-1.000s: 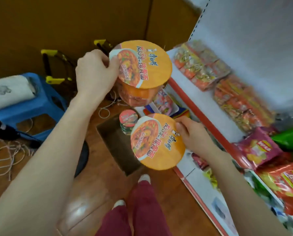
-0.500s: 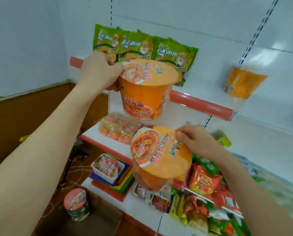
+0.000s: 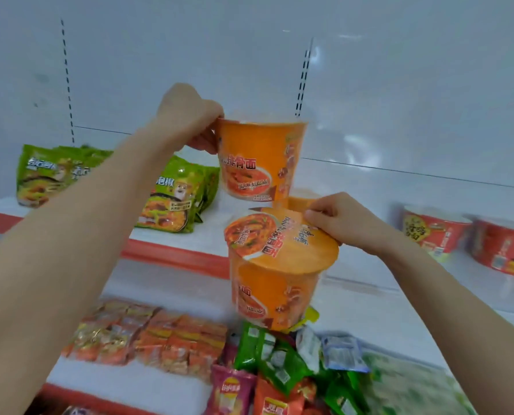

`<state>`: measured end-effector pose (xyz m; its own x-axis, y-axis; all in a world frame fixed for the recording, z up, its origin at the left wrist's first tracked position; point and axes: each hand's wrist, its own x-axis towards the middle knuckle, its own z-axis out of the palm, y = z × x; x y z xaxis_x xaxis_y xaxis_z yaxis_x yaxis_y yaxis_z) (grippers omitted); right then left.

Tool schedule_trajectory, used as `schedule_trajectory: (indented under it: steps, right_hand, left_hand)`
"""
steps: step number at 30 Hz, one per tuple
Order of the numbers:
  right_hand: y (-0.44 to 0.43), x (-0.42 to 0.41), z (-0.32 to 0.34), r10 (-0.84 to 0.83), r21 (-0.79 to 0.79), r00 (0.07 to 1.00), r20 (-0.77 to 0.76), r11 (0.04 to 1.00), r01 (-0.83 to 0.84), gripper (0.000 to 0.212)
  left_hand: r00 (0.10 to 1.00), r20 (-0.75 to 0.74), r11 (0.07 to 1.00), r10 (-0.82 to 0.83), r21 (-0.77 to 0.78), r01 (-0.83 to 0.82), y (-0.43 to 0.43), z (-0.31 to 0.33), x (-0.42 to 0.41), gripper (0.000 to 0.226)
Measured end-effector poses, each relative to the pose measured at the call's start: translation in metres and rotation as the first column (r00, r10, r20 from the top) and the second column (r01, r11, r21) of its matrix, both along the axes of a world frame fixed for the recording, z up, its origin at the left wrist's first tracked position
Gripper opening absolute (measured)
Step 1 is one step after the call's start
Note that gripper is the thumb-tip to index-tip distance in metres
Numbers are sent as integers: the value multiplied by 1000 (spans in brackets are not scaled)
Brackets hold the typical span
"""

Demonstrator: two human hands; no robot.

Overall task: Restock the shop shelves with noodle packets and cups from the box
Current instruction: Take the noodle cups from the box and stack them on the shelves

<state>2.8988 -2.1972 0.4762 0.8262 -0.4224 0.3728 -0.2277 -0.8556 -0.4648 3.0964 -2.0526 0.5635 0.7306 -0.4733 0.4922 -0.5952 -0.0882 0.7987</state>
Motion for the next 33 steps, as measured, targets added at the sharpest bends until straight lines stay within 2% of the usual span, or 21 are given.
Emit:
schedule_trajectory:
  steps: [10, 17, 28, 33]
  right_hand:
    - [-127, -33, 19, -269, 55, 963, 31, 962, 267, 26]
    - [-203, -12, 18, -402, 21, 915, -32, 915, 403, 26]
    - [-281, 26, 1, -470, 42, 870, -148, 876, 480, 31]
    - [-309, 42, 0, -448, 93, 874, -190, 878, 470, 32]
  left_hand:
    - [997, 22, 998, -69, 8, 69, -141, 26, -4, 25]
    - [991, 39, 991, -125, 53, 123, -211, 32, 24, 19]
    - [984, -16, 976, -178, 126, 178, -275, 9, 52, 15]
    - [987, -21, 975, -162, 149, 163, -288, 5, 57, 17]
